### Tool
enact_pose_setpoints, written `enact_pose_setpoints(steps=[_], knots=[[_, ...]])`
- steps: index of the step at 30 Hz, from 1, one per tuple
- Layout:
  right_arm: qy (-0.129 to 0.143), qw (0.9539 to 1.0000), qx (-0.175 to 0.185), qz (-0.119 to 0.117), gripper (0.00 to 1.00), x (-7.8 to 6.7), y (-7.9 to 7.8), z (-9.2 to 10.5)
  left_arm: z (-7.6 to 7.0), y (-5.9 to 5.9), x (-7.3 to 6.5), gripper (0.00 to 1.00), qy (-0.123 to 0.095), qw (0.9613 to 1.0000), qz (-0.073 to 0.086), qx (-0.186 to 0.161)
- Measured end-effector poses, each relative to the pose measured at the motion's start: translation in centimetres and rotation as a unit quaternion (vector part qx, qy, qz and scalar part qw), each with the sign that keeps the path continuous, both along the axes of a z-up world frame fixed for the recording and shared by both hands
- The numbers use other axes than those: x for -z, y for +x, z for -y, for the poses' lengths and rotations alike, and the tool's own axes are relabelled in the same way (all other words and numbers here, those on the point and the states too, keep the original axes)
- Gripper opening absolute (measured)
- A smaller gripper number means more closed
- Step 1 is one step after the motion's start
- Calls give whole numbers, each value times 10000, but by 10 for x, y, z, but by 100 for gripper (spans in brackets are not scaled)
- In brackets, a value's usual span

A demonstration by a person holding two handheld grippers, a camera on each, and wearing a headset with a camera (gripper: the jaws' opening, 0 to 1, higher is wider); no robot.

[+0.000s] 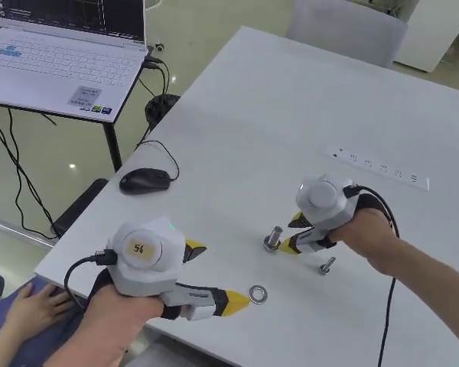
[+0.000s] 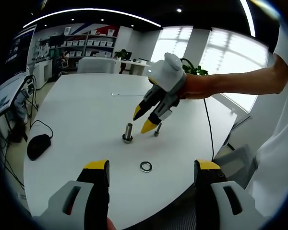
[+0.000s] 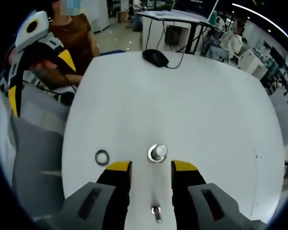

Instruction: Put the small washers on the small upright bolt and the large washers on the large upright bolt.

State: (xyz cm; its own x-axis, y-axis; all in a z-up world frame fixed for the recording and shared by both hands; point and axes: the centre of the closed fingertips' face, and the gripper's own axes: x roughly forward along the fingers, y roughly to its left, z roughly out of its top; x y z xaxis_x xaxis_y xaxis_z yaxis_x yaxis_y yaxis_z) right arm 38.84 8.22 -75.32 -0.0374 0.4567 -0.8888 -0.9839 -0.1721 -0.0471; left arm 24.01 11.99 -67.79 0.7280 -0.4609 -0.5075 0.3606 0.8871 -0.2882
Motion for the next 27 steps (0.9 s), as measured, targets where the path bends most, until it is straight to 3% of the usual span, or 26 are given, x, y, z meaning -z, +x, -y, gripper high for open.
enact_pose_setpoints(steps=[7,15,22,27], knots=[[38,9996,-166,-245,34,4,-32,9,1,-2,-3,71,23,10000,14,15],[-133,9982,-396,-424,34,32,-68,17,5,-2,-3,71,45,10000,9,82],[-206,9972,-386,-609,34,50,-86,18,8,-2,-3,71,60,9999,7,150],[-246,9966,-466,-631,34,59,-89,16,11,-3,-3,71,67,9998,-6,182]])
